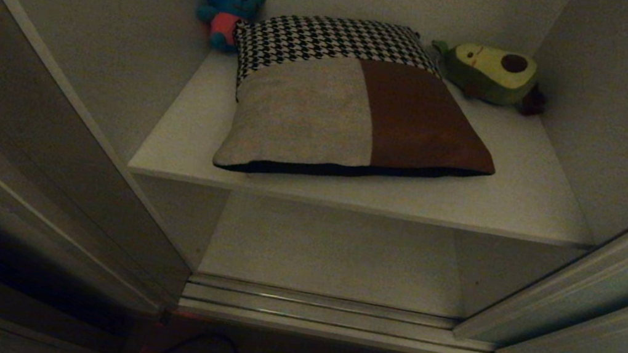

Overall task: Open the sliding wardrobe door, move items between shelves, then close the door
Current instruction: Close the door

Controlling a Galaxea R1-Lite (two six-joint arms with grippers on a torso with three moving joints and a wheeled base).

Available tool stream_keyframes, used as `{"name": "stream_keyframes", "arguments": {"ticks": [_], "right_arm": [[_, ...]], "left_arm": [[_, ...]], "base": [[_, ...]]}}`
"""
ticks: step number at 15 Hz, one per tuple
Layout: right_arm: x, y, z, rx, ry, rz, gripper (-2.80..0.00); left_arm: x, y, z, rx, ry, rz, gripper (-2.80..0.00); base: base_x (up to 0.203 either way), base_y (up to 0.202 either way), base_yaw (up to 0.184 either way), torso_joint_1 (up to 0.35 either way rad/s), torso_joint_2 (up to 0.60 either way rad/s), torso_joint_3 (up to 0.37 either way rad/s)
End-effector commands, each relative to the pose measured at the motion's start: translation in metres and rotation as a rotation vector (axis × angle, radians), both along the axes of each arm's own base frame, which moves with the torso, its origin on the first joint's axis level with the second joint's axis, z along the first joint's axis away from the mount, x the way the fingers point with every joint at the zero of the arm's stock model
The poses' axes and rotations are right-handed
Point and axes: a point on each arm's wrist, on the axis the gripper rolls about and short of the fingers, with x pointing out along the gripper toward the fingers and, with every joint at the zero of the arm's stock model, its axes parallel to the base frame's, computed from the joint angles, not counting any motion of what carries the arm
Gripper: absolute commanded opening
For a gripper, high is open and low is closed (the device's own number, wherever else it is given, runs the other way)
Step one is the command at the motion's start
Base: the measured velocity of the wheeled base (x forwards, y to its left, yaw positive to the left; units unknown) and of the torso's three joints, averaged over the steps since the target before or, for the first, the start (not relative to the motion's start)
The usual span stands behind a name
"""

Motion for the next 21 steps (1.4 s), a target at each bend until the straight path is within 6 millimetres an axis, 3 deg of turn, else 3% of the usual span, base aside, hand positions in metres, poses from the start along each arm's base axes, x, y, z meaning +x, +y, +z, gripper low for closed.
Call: {"name": "stream_keyframes", "arguments": {"ticks": [1,5,8,14,19,21], "right_arm": [[0.000,0.000,-0.001,-0.005,0.006,0.001,-2.80],[-0.001,0.000,0.004,0.054,-0.010,-0.010,-2.80],[-0.022,0.000,0.052,0.088,-0.116,-0.025,-2.80],[-0.080,-0.002,0.143,0.122,-0.147,-0.132,-2.80],[-0.068,-0.004,0.218,0.097,-0.096,-0.265,-2.80],[-0.057,-0.006,0.231,0.073,-0.069,-0.325,-2.80]], "left_arm": [[0.000,0.000,0.000,0.001,0.001,0.000,-2.80],[0.000,0.000,0.000,0.001,0.001,0.000,-2.80],[0.000,0.000,0.000,0.001,0.001,0.000,-2.80],[0.000,0.000,0.000,0.001,0.001,0.000,-2.80],[0.000,0.000,0.000,0.001,0.001,0.000,-2.80],[0.000,0.000,0.000,0.001,0.001,0.000,-2.80]], "base": [[0.000,0.000,0.000,0.000,0.00,0.000],[0.000,0.000,0.000,0.000,0.00,0.000],[0.000,0.000,0.000,0.000,0.00,0.000],[0.000,0.000,0.000,0.000,0.00,0.000],[0.000,0.000,0.000,0.000,0.00,0.000],[0.000,0.000,0.000,0.000,0.00,0.000]]}}
